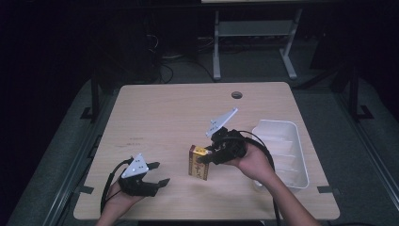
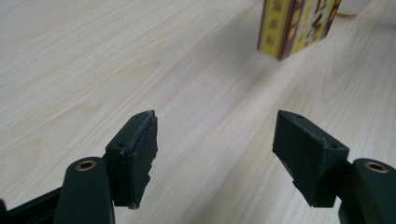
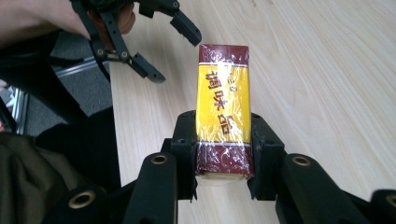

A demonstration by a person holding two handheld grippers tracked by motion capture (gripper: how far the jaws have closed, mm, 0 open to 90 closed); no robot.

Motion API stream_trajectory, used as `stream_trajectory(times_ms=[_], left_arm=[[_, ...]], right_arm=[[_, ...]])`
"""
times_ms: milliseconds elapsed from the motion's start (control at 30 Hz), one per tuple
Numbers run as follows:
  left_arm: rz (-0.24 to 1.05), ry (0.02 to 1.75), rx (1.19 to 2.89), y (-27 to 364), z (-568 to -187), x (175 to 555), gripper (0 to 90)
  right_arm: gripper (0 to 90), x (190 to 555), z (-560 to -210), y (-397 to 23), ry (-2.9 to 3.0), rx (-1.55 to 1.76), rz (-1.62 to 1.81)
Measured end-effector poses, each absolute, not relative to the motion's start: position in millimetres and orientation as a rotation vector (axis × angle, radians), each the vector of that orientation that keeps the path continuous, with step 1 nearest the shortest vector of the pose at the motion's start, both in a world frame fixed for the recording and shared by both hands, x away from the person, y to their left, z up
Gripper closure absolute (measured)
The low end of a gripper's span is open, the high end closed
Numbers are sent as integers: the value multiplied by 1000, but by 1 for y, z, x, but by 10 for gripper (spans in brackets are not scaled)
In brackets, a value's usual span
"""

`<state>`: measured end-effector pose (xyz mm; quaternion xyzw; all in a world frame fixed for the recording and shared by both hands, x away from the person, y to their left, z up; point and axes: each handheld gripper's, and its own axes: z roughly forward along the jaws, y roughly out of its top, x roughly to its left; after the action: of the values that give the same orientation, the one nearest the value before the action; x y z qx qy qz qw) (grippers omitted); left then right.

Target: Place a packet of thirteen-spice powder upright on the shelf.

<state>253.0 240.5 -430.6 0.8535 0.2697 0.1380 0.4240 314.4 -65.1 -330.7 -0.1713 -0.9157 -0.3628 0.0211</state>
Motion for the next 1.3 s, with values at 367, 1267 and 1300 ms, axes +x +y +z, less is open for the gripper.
stream_trajectory(times_ms=[367, 1267, 1300], left_arm=[[334, 734, 2127, 250, -433, 259, 292], [350, 807, 2085, 269, -432, 264, 293], [349, 810, 2086, 270, -432, 264, 294]], right_arm=[[681, 325, -318, -85, -2864, -552, -1093], [682, 327, -280, -142, -2970, -568, -1096], [682, 326, -279, -145, -2977, -569, -1095]])
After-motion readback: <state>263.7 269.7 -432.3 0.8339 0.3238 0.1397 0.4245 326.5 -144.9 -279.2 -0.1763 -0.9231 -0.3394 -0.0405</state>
